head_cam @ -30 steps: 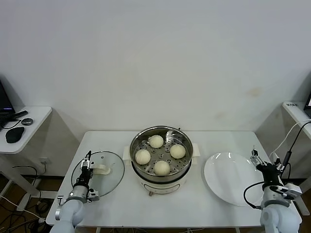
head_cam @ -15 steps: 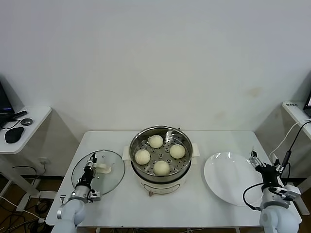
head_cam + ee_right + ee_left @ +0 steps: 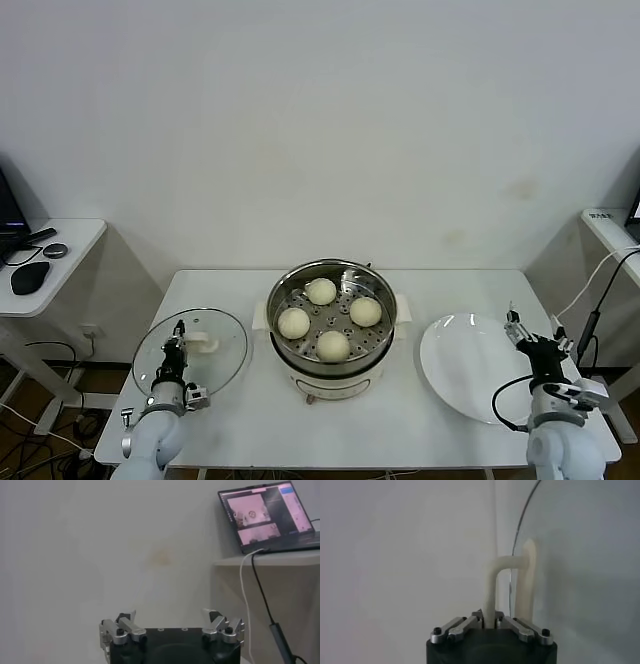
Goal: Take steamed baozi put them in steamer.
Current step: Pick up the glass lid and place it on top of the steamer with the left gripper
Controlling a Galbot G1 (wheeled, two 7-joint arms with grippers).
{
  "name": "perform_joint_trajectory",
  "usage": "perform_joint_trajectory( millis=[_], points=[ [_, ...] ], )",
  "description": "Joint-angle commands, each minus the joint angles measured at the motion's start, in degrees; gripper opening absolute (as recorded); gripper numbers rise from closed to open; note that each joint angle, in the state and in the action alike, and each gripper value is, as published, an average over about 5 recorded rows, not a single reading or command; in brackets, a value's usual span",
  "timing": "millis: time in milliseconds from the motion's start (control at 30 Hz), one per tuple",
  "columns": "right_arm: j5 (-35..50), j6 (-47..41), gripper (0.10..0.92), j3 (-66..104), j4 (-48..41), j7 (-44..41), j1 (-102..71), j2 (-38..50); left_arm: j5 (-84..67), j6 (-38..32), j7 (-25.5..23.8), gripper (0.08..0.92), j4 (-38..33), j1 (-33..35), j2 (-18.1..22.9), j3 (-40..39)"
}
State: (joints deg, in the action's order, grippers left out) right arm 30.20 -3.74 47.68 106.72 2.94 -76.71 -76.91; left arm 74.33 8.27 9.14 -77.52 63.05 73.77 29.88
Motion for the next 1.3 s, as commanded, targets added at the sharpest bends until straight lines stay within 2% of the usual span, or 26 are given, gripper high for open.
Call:
perform_joint_trajectory(
  millis=[33, 100, 233, 467, 733, 867, 1000, 1133, 1300],
  points=[
    [-0.05, 0.05, 0.823, -0.63, -0.2, -0.03, 0.31, -0.16, 2.88, 20.21, -5.75, 0.173, -16.15, 4.72, 1.54, -0.05],
    [-0.03, 0.09, 0.823, -0.83, -0.26, -0.05, 0.3, -0.17, 4.74, 24.34, -8.79, 0.173, -19.57, 5.77, 1.4, -0.74],
    [0.02, 0.2, 0.823, -1.43, -0.36, -0.17, -0.39, 0.3, 7.8, 30.44, -18.82, 0.173, -26.46, 7.1, 2.13, -0.81],
    [0.06, 0.11, 0.823, -1.61, -0.39, 0.0, -1.7, 0.37, 11.64, 31.45, -25.65, 0.173, -35.09, 8.42, 7.8, -0.77],
    [-0.42, 0.56, 0.823, -1.43, -0.9, 0.02, -3.15, -0.03, 14.96, 31.38, -27.48, 0.173, -40.57, 7.93, 11.83, -4.01],
    [-0.94, 0.83, 0.823, -1.36, -1.53, 0.04, -3.28, -0.8, 16.0, 31.36, -28.34, 0.173, -40.31, 5.55, 13.04, -4.57],
    [-1.27, 1.12, 0.823, -0.86, -1.66, 0.05, -3.67, -1.04, 15.67, 31.34, -29.32, 0.173, -40.66, 4.57, 11.51, -5.47],
    [-1.64, 1.31, 0.823, -0.21, -1.78, 0.08, -3.94, -1.86, 16.23, 31.32, -29.85, 0.173, -40.08, 3.54, 12.25, -10.11],
    [-2.55, 1.68, 0.823, 0.46, -1.51, 0.08, -4.76, -3.32, 18.27, 31.32, -29.55, 0.173, -35.85, -0.02, 14.57, -16.95]
  ],
)
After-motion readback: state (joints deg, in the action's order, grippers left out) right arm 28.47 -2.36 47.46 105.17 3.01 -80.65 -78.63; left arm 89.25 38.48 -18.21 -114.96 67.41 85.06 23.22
